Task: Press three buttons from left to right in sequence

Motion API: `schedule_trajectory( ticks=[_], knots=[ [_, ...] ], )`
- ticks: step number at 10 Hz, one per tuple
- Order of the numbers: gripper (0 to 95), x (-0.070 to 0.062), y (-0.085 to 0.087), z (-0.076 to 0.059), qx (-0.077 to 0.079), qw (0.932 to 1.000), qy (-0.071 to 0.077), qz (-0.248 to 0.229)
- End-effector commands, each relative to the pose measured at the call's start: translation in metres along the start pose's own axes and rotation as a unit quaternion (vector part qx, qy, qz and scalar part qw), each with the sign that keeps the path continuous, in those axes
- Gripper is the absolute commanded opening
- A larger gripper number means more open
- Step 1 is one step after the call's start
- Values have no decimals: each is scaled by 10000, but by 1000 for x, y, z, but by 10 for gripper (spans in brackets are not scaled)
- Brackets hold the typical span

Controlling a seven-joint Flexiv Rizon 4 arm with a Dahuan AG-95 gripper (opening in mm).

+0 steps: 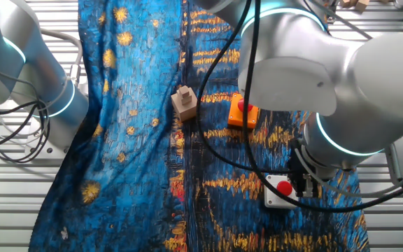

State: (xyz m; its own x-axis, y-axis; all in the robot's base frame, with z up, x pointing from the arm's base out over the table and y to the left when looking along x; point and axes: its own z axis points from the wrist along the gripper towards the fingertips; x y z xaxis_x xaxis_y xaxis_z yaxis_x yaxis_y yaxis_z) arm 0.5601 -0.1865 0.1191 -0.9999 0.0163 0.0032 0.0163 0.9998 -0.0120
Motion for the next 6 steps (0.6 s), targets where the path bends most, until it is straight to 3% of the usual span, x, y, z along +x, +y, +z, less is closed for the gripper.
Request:
schedule_trajectory(
  ticks=[1, 6],
  knots=[
    [0, -1, 0, -1, -33, 10000, 16, -28],
    [0, -1, 0, -1, -33, 10000, 16, -82]
  ],
)
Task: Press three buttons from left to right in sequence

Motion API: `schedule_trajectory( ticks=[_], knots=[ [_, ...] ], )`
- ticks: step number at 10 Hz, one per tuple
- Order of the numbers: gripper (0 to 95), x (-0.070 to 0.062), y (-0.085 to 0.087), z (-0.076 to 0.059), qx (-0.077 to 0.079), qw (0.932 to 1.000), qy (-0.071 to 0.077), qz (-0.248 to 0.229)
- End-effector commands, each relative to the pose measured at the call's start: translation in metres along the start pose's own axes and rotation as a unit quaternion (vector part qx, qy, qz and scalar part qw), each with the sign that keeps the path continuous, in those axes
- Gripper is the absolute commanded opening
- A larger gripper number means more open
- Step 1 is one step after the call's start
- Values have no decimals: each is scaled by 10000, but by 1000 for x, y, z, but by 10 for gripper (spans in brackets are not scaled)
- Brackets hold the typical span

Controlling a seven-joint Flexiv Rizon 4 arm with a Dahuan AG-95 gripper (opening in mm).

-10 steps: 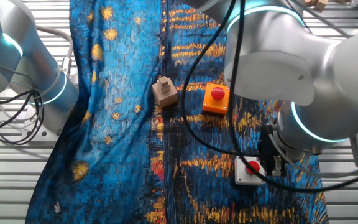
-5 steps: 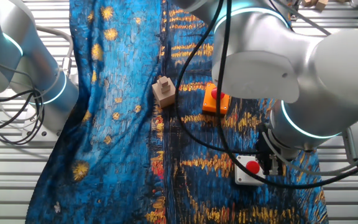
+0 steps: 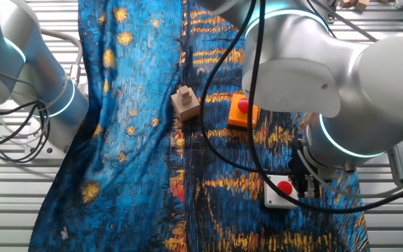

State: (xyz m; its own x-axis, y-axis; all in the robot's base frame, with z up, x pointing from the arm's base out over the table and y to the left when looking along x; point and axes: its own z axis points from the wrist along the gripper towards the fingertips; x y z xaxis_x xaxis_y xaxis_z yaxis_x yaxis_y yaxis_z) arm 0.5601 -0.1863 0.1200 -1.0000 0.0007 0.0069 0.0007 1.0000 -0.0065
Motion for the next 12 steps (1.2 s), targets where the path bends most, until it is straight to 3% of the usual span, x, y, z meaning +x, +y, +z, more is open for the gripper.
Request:
schedule_trajectory(
  ticks=[1, 5, 7, 9, 12],
  knots=[
    [0, -1, 0, 0, -29, 9999, 29, -123],
    [0, -1, 0, 0, -15, 9955, -25, -946],
    [0, -1, 0, 0, -86, 9886, 166, -1493],
    [0, -1, 0, 0, -171, 9825, 266, -1837],
    [0, -1, 0, 0, -266, 9823, 267, -1836]
  ],
)
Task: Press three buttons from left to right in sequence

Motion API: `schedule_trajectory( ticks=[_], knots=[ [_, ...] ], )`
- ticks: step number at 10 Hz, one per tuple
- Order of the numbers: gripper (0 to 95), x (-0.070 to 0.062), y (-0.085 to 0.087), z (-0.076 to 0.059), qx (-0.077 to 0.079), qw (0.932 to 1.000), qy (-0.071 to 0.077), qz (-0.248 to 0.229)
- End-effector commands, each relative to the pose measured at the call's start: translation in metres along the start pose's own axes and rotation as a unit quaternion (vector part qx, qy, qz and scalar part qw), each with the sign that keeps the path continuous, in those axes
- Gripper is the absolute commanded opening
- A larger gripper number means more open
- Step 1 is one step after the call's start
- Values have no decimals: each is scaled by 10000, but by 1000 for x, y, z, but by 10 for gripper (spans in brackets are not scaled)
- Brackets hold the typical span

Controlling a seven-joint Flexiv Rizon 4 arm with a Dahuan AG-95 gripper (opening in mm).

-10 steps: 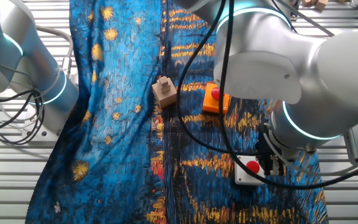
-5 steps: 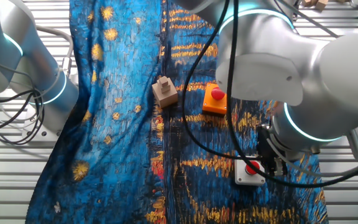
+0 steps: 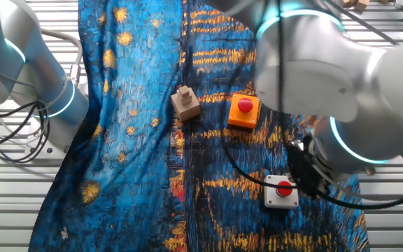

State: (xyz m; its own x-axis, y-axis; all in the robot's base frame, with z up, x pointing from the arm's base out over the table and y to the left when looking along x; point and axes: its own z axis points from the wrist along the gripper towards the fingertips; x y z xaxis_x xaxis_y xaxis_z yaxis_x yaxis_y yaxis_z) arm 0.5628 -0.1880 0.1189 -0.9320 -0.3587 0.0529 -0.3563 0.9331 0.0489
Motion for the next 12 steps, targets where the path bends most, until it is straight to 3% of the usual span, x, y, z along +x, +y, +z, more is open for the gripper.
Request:
schedule_trajectory(
  ticks=[1, 6, 10, 12],
  knots=[
    [0, 1, 2, -1, -61, 10000, 4, -67],
    [0, 2, 2, -1, -58, 9997, 9, -238],
    [0, 3, 4, -7, -114, 9999, 111, -41],
    [0, 2, 13, -7, -167, 9996, 122, 202]
  ],
)
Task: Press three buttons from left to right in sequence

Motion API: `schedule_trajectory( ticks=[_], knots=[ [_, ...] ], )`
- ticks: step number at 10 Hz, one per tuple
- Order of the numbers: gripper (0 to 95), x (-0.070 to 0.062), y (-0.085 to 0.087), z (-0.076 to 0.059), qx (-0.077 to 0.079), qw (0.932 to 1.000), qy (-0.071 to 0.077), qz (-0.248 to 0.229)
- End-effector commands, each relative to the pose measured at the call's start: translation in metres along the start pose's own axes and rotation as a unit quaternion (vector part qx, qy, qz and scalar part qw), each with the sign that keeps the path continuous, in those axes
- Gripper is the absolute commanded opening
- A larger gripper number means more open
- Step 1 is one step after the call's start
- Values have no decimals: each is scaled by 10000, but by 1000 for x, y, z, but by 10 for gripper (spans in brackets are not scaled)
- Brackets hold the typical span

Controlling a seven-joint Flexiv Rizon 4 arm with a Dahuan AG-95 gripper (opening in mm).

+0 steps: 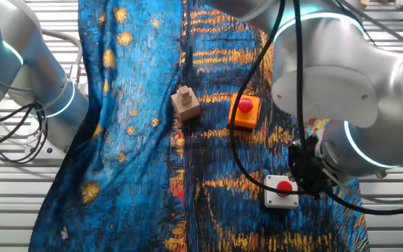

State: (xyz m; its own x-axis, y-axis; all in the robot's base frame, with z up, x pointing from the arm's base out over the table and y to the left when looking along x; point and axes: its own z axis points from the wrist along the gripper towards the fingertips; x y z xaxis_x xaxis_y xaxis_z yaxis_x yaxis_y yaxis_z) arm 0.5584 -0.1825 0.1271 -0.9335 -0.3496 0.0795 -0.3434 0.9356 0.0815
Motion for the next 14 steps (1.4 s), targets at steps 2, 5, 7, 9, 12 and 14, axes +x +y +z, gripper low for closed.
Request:
schedule_trajectory(
  ticks=[2, 5, 7, 9, 12, 14],
  knots=[
    [0, 1, 32, 7, 24, 9989, -8, 469],
    [0, 9, 92, 15, 94, 9951, -23, 985],
    [0, 10, 131, 17, 89, 9919, -34, 1270],
    [0, 9, 150, 19, 86, 9906, -40, 1362],
    [0, 8, 181, 25, 133, 9888, -58, 1483],
    [0, 7, 196, 29, 199, 9875, -54, 1564]
  ],
)
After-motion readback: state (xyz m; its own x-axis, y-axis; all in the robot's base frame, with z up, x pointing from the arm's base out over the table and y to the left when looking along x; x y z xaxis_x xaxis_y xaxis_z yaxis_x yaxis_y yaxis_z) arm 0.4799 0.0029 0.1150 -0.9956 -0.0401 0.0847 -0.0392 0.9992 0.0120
